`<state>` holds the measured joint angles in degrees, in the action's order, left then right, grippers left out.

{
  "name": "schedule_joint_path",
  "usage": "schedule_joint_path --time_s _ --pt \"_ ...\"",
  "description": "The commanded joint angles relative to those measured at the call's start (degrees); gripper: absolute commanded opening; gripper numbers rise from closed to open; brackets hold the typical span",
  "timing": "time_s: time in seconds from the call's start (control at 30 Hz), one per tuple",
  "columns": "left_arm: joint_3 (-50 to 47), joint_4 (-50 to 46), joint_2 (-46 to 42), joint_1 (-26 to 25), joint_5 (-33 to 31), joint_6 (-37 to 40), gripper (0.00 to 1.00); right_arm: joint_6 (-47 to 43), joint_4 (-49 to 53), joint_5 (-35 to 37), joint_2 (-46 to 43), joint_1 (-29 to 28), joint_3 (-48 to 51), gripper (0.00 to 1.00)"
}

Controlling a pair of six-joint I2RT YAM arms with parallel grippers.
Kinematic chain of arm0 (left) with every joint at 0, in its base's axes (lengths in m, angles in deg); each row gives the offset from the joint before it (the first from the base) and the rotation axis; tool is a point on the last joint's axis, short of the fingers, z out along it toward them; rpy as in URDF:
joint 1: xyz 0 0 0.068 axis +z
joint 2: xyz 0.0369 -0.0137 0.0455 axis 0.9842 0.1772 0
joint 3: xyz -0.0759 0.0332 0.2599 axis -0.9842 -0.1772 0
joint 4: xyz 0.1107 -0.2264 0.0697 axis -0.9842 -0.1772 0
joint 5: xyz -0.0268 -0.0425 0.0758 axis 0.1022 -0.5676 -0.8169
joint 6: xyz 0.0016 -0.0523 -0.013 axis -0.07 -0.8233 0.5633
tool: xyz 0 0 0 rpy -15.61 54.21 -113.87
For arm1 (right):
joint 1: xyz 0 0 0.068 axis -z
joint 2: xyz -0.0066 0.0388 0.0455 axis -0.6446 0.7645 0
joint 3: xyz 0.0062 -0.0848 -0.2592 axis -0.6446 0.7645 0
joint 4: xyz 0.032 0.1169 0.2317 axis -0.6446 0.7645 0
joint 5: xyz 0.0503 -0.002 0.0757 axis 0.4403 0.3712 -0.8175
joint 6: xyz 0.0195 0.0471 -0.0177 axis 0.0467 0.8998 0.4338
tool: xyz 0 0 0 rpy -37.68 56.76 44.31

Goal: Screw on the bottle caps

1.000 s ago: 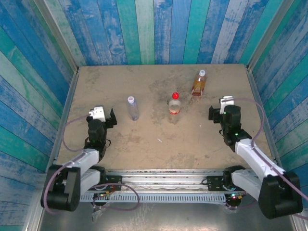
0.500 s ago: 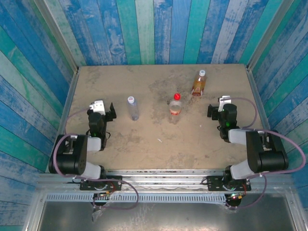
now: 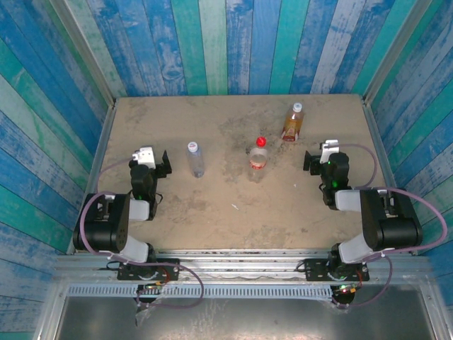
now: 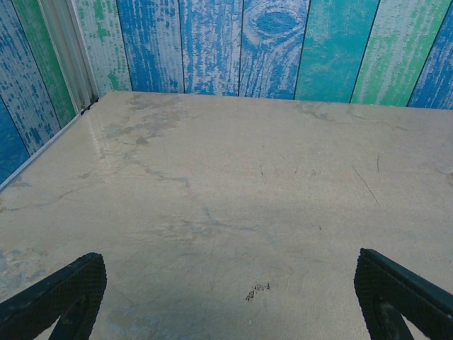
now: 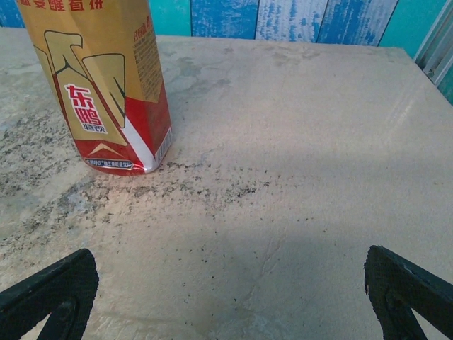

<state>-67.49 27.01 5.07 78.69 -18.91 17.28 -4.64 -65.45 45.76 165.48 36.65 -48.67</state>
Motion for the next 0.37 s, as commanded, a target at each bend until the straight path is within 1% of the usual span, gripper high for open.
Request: schedule_joint_path --time_s 0.0,0.33 --pt "0.9 0.9 0.9 0.2 0.2 0.6 0.94 -0.8 -1.4 -0.3 0.1 0.4 0.0 1.00" --pt "0.9 1.0 1.0 0.2 0.3 0.6 0.94 -1.9 -0.5 0.2 0.4 -0.4 -0.6 1.00"
